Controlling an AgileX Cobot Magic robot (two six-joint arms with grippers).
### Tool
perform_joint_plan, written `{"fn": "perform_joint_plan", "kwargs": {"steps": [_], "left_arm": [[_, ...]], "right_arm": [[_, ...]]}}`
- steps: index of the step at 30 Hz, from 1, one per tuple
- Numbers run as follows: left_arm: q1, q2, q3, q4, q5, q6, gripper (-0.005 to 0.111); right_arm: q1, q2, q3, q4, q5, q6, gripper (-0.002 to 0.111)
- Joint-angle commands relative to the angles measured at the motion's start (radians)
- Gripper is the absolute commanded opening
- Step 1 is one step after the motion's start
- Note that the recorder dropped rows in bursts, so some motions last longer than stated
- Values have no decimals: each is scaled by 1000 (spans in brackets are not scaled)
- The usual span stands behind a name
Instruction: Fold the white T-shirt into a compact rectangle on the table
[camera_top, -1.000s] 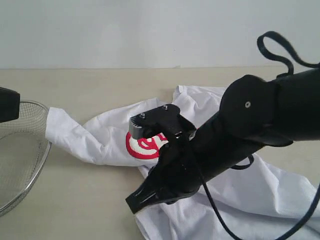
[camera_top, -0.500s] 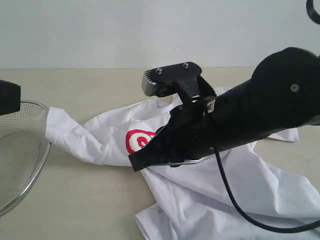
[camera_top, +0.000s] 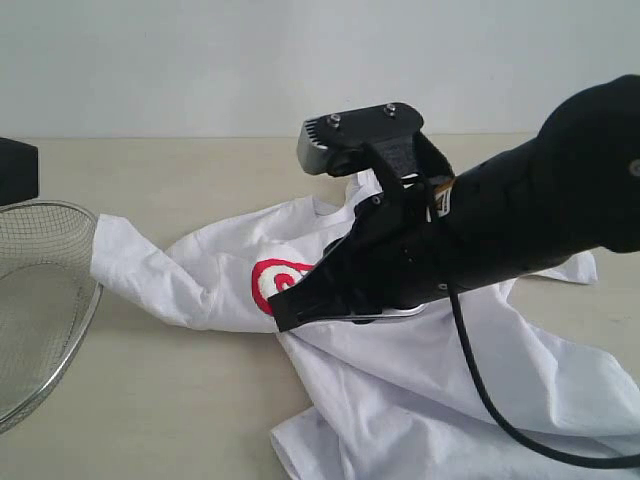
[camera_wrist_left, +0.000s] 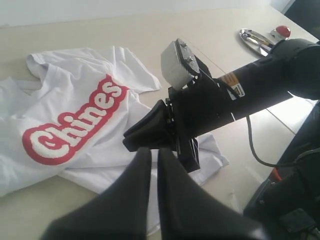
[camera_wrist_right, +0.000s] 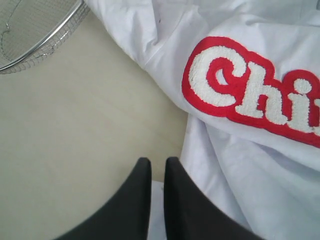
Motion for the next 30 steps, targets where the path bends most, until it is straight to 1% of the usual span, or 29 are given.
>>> {"fn": "perform_joint_plan", "kwargs": {"steps": [1,6,9,10,14,18,30], "left_arm": [[-3,-6,4,-10,-14,-5,5],[-3,-6,4,-10,-13,-7,5],[-3,-6,4,-10,-7,-41,5],[-3,-6,4,-10,2,-62,5],[-3,-6,4,-10,75,-52,5],[-3,-4,4,-8,137,-34,5],[-3,-6,4,-4,123,-32,5]], "right_arm": [[-1,-10,4,-9,-7,5,6],[-1,-10,4,-9,-7,5,6],[-1,-10,4,-9,-7,5,6],[-1,-10,4,-9,-7,5,6],[-1,-10,4,-9,-9,5,6],[-1,-10,4,-9,-48,5,6],[-1,-10,4,-9,-70,5,6]]}}
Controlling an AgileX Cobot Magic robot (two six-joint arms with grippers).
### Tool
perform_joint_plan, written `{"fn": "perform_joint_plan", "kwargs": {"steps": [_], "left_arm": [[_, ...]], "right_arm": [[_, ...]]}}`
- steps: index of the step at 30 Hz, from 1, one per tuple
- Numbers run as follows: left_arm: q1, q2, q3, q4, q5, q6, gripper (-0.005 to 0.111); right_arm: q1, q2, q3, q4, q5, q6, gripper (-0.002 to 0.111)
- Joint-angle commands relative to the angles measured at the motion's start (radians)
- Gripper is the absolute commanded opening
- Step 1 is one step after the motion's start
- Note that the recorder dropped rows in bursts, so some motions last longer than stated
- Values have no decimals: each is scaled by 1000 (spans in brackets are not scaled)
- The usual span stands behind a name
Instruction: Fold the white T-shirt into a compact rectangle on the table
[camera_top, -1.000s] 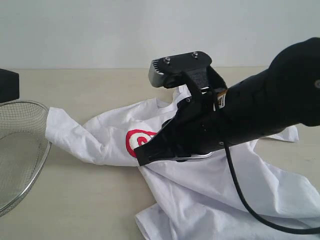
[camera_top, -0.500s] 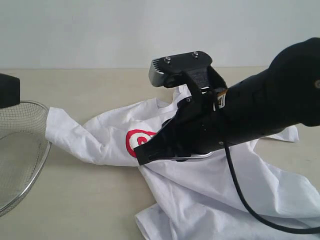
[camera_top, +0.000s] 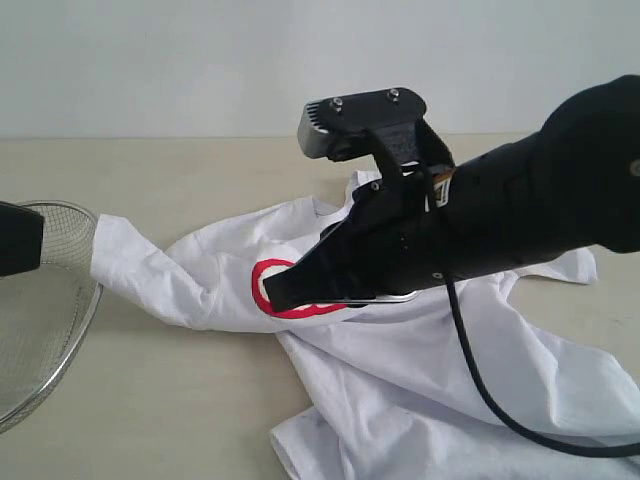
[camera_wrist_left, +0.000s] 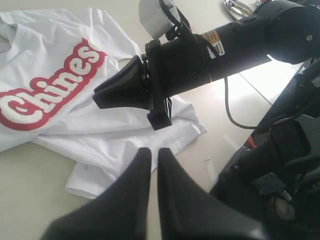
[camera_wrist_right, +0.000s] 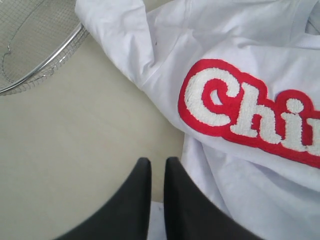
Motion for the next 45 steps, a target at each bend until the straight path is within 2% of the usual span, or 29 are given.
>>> {"fn": "perform_joint_plan", "kwargs": {"steps": [1,45], "left_arm": [[-3,-6,4,-2,-6,5,5],[-3,-6,4,-5,-34,3,5]], "right_arm": [[-1,-10,4,-7,-8,-3,6],[-1,-10,4,-5,-49,-3,6]]}}
